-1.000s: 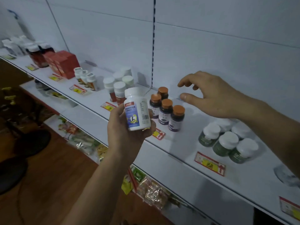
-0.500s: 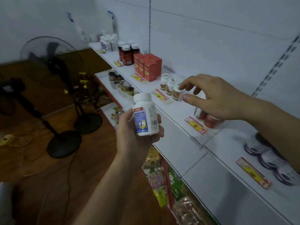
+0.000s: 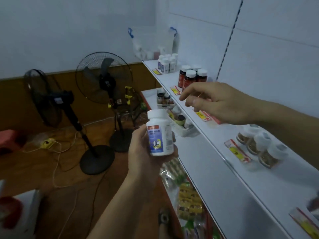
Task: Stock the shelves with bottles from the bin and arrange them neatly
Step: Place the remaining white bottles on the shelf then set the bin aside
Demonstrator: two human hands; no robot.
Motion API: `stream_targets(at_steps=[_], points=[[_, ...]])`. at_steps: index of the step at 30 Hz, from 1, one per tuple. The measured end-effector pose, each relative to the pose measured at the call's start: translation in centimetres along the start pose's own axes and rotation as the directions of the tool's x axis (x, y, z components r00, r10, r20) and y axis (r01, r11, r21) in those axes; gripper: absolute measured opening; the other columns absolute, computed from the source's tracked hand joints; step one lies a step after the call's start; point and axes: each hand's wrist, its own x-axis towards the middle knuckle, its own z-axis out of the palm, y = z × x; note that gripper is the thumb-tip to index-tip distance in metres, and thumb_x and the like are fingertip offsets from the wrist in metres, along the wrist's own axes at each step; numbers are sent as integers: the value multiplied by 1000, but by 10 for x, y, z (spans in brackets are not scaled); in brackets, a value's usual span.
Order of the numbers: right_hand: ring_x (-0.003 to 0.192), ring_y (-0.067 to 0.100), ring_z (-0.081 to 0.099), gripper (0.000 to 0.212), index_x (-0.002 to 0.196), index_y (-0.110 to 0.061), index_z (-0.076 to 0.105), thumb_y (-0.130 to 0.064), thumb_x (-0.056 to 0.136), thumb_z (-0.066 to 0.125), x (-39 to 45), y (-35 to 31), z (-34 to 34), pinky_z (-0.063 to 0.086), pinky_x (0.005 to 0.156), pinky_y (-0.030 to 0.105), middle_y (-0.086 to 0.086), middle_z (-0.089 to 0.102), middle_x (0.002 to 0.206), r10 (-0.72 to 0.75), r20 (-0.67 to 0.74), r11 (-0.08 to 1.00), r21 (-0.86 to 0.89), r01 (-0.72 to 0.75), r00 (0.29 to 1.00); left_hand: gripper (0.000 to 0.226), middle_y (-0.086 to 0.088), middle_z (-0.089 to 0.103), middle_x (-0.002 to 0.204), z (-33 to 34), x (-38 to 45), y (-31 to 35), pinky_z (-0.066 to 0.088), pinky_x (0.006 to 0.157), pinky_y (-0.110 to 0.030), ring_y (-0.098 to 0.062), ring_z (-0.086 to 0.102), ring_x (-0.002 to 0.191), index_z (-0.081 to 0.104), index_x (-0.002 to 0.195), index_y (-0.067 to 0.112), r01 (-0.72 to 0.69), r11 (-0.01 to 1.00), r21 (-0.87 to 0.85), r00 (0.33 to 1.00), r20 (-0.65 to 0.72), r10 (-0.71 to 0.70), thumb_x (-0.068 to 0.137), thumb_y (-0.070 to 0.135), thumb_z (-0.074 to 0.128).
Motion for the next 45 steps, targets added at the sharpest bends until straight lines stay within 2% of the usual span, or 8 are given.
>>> stream_targets(at_steps=[11, 15, 19, 23, 28, 32, 35, 45], points=[[61, 1, 62, 20, 116, -18, 70, -23, 99, 60, 287, 116, -67, 44, 56, 8, -25, 68, 75, 4, 150, 991, 135, -25, 989, 48, -13, 70, 81, 28, 355, 54, 53, 57, -34, -28, 64, 69, 65, 108, 3, -77, 978, 194, 981, 193, 39, 102, 44, 41], [64, 7, 61, 19, 113, -26, 71, -28, 95, 66, 370, 158, -82, 46, 61, 15, -11, 70, 91, 49, 153, 987, 141, -71, 987, 56, -20, 67, 89, 26, 455, 74, 52, 57, -33, -30, 64, 69, 60, 120, -4, -51, 984, 172, 972, 233, 9, 103, 45, 39], [64, 16, 60, 16, 110, -24, 71, -22, 94, 69, 423, 195, -105, 50, 61, 20, -9, 65, 97, 133, 75, 982, 123, -141, 988, 51, -17, 72, 88, 27, 545, 85, 46, 52, -30, -30, 69, 68, 58, 118, 2, -110, 949, 297, 938, 347, 0, 104, 45, 34], [60, 7, 57, 18, 110, -28, 69, -26, 92, 71, 460, 239, -125, 45, 62, 13, -19, 65, 94, 231, -102, 970, -48, -237, 968, 32, -8, 71, 88, 8, 640, 91, 47, 59, -30, -24, 67, 75, 54, 109, 12, -347, 856, 383, 915, 338, 220, 93, 34, 38], [81, -3, 54, 25, 114, -29, 65, -31, 90, 70, 499, 287, -121, 36, 70, 6, -23, 58, 88, 331, -177, 876, -309, -371, 927, 36, 6, 65, 111, -6, 747, 92, 48, 93, -39, -10, 59, 109, 58, 119, 17, -611, 553, 567, 770, 587, 249, 94, 36, 41], [80, -10, 48, 29, 115, -23, 64, -26, 88, 74, 515, 318, -110, 31, 73, 20, -14, 50, 88, 393, -159, 804, -419, -422, 906, 75, -1, 32, 160, 8, 783, 87, 27, 119, -43, -16, 26, 148, 31, 153, 17, -831, 122, 543, 532, 839, -116, 94, 63, 31], [77, -4, 45, 31, 117, -26, 62, -27, 89, 73, 523, 335, -103, 36, 80, 27, -8, 52, 95, 493, -117, 755, -435, -491, 862, 103, 4, -11, 168, 16, 795, 80, 4, 124, -51, -13, -15, 153, -3, 160, 19, -878, -117, 465, 469, 782, -411, 85, 85, 19], [83, 6, 44, 37, 121, -32, 59, -21, 88, 71, 530, 365, -68, 38, 81, 29, -13, 44, 92, 577, 42, 770, -362, -526, 816, 99, 0, -12, 168, 14, 799, 69, 12, 123, -55, -18, -11, 154, -5, 160, 18, -893, -212, 398, 451, 784, -426, 88, 83, 15]])
